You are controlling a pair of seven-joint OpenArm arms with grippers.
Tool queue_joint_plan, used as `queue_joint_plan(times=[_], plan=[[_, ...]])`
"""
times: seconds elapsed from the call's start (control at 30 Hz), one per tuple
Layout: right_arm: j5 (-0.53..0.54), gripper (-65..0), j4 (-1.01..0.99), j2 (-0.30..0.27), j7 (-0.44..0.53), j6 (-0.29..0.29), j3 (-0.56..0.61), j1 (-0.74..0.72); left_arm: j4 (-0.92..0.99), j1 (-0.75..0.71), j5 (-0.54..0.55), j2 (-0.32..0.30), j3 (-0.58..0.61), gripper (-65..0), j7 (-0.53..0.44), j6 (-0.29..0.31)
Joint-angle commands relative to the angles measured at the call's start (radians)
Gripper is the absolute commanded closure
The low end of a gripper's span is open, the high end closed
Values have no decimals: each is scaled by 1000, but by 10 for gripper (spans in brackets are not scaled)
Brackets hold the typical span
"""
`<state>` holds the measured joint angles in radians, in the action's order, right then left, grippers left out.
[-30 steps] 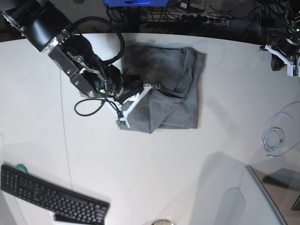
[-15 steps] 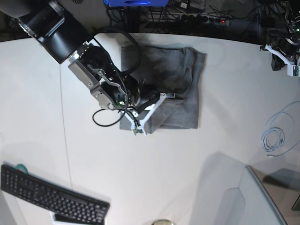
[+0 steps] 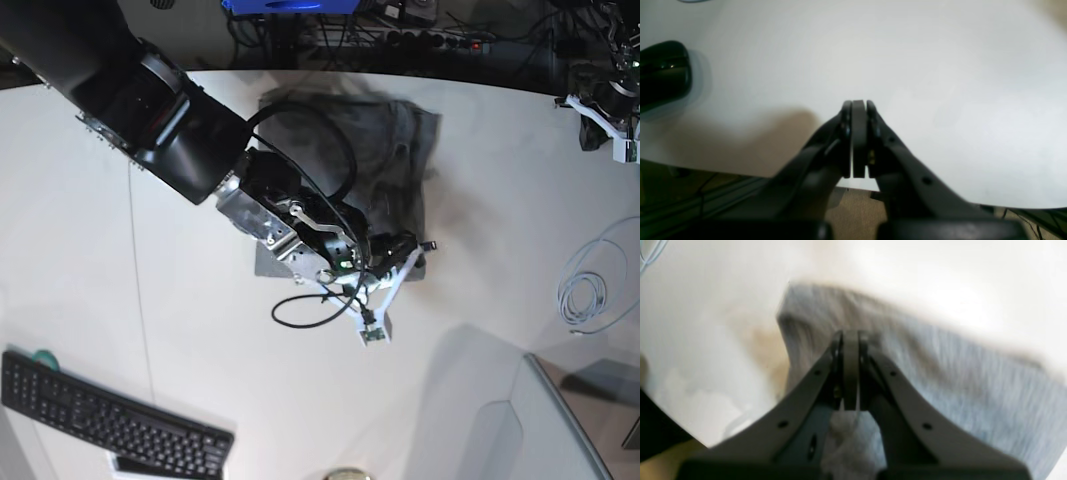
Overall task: Layout the t-shirt on the table in an organized manner, then fold the t-shirt properly
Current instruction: 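Press and smooth the folded stack with the right gripper, then withdraw the right gripper from the folded grey shirt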
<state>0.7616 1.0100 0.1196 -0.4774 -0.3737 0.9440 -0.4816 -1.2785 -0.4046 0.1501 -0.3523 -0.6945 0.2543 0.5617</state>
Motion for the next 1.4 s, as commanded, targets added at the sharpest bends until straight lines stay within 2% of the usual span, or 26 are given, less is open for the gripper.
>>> queue_joint_plan(times=[0.0,0.07,0.17,0.23,0.3,0.47,0.67,0.83,1.0,1.07,1.17,1.23,1.37], plan=[[6,-2,48,19,3,5,13,-32,-13,-3,10,-21,-9,0,-17,-2],[6,-2,158,1,-119,0,7,-9,-13,-3,10,-29,-9,0,-17,-2],[-3,-2,386,-67,-346,-1,-20,88,-10,-1,12,-35,-11,0,-17,-2],[-3,-2,475,-85,-447,-1,-18,136,0,-1,12,-50,-11,0,-17,-2],[-3,-2,488,-87,-492,0,-13,171,29,0,16,-72,-11,0,-19,-2],[-3,-2,410,-87,-445,9,-9,214,46,29,12,-93,-11,0,-19,-2],[-1,-2,290,-87,-363,9,83,208,40,31,10,-93,-11,0,-17,-2],[-1,-2,258,-84,-344,11,89,205,43,25,10,-93,-11,0,-17,-2],[-3,-2,204,-28,-341,12,139,174,41,29,10,-92,-11,0,-17,-2],[-3,-2,158,1,-340,40,178,151,35,31,10,-90,-4,0,-17,-2],[-1,-2,94,30,-268,60,241,128,33,32,10,-89,-1,0,-16,-2],[6,-3,80,33,-225,60,278,106,17,32,13,-87,-1,0,-14,-2],[5,-2,71,35,-214,60,280,100,6,32,18,-73,0,0,-13,-2]])
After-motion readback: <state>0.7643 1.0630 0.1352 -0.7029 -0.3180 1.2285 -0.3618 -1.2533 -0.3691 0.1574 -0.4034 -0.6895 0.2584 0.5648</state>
